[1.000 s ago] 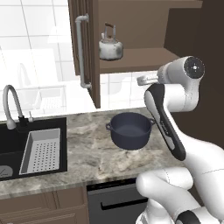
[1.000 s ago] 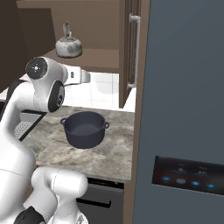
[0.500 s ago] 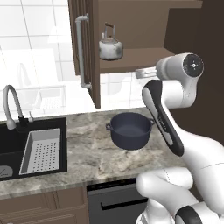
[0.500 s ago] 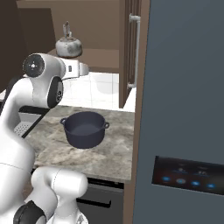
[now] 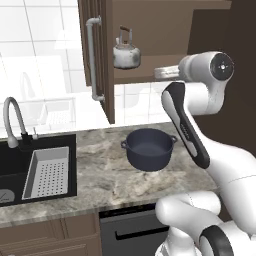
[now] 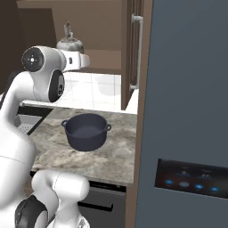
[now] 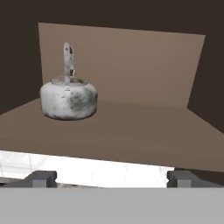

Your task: Pick the kettle from the cabinet and place it on a stove burner. Then pick the pot from the counter and place it on another stove burner. Finally, turn both burners on.

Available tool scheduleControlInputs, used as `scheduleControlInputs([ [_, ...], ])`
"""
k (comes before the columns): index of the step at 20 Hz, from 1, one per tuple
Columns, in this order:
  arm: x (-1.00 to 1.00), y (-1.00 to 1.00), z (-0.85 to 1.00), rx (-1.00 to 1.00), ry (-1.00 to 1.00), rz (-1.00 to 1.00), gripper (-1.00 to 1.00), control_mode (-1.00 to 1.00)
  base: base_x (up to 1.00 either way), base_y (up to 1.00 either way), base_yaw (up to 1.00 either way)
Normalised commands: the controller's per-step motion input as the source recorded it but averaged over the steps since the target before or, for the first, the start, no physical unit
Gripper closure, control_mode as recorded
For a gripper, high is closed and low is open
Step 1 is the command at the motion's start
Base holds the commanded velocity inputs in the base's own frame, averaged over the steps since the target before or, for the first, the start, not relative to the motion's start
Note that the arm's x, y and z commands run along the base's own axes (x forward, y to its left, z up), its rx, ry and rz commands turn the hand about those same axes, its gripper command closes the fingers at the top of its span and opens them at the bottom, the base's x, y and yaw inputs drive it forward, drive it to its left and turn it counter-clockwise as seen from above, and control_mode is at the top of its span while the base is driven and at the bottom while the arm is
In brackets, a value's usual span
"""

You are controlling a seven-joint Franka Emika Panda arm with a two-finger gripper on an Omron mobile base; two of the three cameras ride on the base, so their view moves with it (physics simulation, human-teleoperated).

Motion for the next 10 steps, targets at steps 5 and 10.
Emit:
scheduleControlInputs([
  [5, 0.08, 0.05, 0.17, 0.0, -0.12, 0.0, -1.0, -1.0, 0.0, 0.0, 0.0],
  [10, 0.08, 0.1, 0.18, 0.0, -0.16, 0.01, -1.0, -1.0, 0.0, 0.0, 0.0],
])
